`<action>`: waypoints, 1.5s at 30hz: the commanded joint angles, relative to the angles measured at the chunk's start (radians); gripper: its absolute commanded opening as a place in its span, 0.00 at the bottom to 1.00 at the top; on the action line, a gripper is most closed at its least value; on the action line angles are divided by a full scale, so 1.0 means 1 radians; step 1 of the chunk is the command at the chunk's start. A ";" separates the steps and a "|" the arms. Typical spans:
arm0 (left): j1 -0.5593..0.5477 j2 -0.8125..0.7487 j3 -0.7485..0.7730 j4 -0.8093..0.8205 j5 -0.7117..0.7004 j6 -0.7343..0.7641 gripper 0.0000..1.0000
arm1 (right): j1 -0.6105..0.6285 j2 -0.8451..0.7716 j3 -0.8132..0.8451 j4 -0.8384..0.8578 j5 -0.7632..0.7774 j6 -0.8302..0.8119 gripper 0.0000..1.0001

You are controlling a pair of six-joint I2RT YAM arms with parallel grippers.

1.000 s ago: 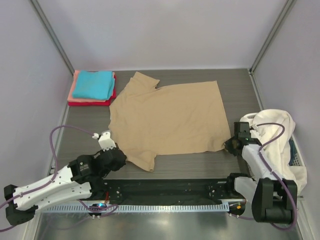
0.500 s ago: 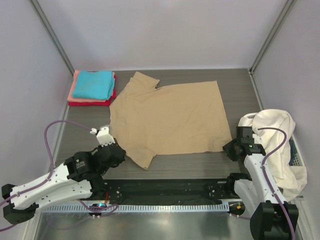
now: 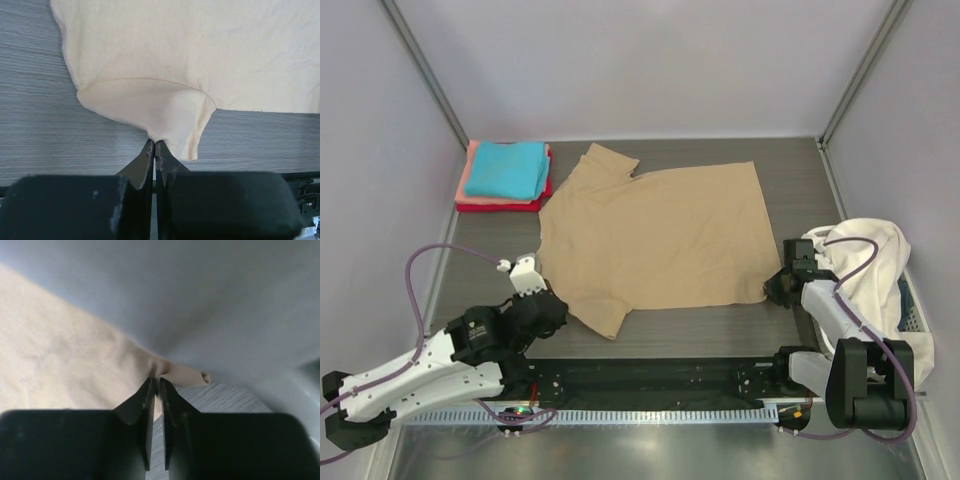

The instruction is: Fold and stack the t-shirts

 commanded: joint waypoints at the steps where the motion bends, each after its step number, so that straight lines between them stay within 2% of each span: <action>1: 0.006 -0.018 0.008 -0.036 -0.038 -0.011 0.00 | -0.010 -0.032 -0.040 0.029 -0.007 0.007 0.03; 7: 0.006 -0.001 0.084 -0.066 -0.072 0.036 0.00 | -0.010 -0.191 -0.008 -0.097 -0.033 0.015 0.01; 11: 0.029 0.076 0.132 -0.033 -0.075 0.148 0.00 | -0.010 -0.248 0.061 -0.158 -0.047 0.013 0.01; 13: 0.063 0.135 0.163 0.016 -0.030 0.219 0.00 | -0.010 -0.231 0.098 -0.171 -0.051 0.007 0.01; 16: 0.208 0.203 0.201 0.110 0.079 0.377 0.00 | -0.008 -0.158 0.173 -0.162 -0.044 -0.014 0.01; 17: 0.310 0.253 0.210 0.133 0.184 0.411 0.00 | -0.010 -0.135 0.211 -0.152 -0.044 -0.022 0.01; 19: 0.409 0.298 0.229 0.208 0.289 0.510 0.00 | -0.010 -0.066 0.245 -0.117 -0.042 -0.036 0.01; 20: 0.499 0.351 0.238 0.226 0.360 0.541 0.00 | -0.010 -0.038 0.276 -0.102 -0.047 -0.040 0.01; 23: 0.625 0.463 0.295 0.279 0.467 0.629 0.00 | -0.008 0.071 0.339 -0.050 -0.051 -0.053 0.01; 26: 0.704 0.553 0.367 0.309 0.504 0.685 0.00 | -0.010 0.181 0.400 -0.008 -0.057 -0.071 0.01; 34: 0.833 0.798 0.554 0.314 0.564 0.745 0.00 | -0.010 0.394 0.546 0.059 -0.060 -0.083 0.01; 45: 0.879 1.040 0.742 0.291 0.555 0.758 0.00 | -0.010 0.532 0.635 0.090 -0.047 -0.069 0.01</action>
